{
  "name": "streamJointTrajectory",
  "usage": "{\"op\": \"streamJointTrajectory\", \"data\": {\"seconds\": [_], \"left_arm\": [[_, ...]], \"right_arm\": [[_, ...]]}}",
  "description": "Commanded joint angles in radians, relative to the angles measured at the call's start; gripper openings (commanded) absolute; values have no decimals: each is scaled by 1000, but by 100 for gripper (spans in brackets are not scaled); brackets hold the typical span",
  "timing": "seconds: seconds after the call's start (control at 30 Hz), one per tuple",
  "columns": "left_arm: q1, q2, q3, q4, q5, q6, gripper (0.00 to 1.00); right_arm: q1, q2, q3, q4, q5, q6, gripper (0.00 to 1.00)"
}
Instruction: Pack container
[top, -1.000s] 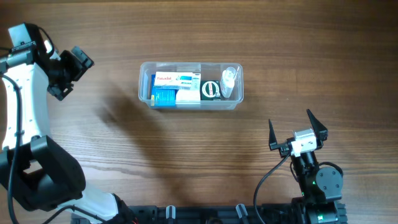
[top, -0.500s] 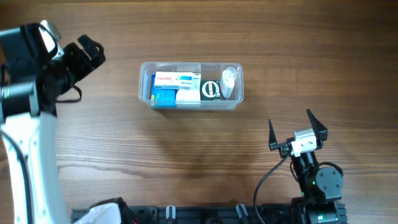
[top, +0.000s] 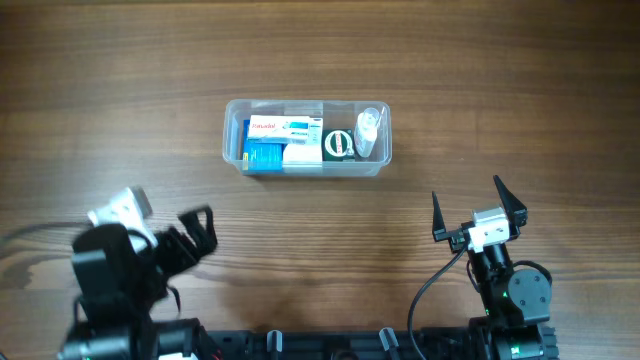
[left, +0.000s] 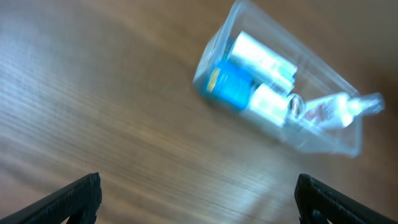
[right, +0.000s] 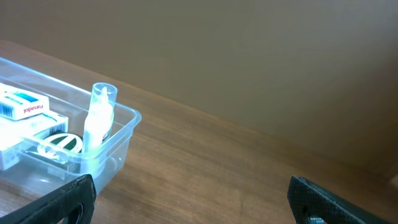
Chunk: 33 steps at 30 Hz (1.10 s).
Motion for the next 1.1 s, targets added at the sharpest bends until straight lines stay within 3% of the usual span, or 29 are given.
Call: {"op": "streamJointTrajectory", "data": {"seconds": [0.0,0.3,0.47,0.57,0.8,1.07], "left_arm": [[-11,-151,-155,19,-17,-10,100],[-86,-300,-420,385,-17,-10,100],[-109,-324,-540,726,-22,-4,100],[-133,-357,-604,879,-21,75,100],[-175,-471,-685,931,-25,341,100],[-177,-494,-727,947,-169,351,100]], "right_arm": [[-5,-8,-1,1,13,-10,100],[-5,-8,-1,2,13,-10,100],[-5,-8,-1,2,13,-10,100],[-5,-8,-1,1,13,-10,100],[-5,-8,-1,2,13,-10,100],[-5,-6,-1,2,13,-10,100]]}}
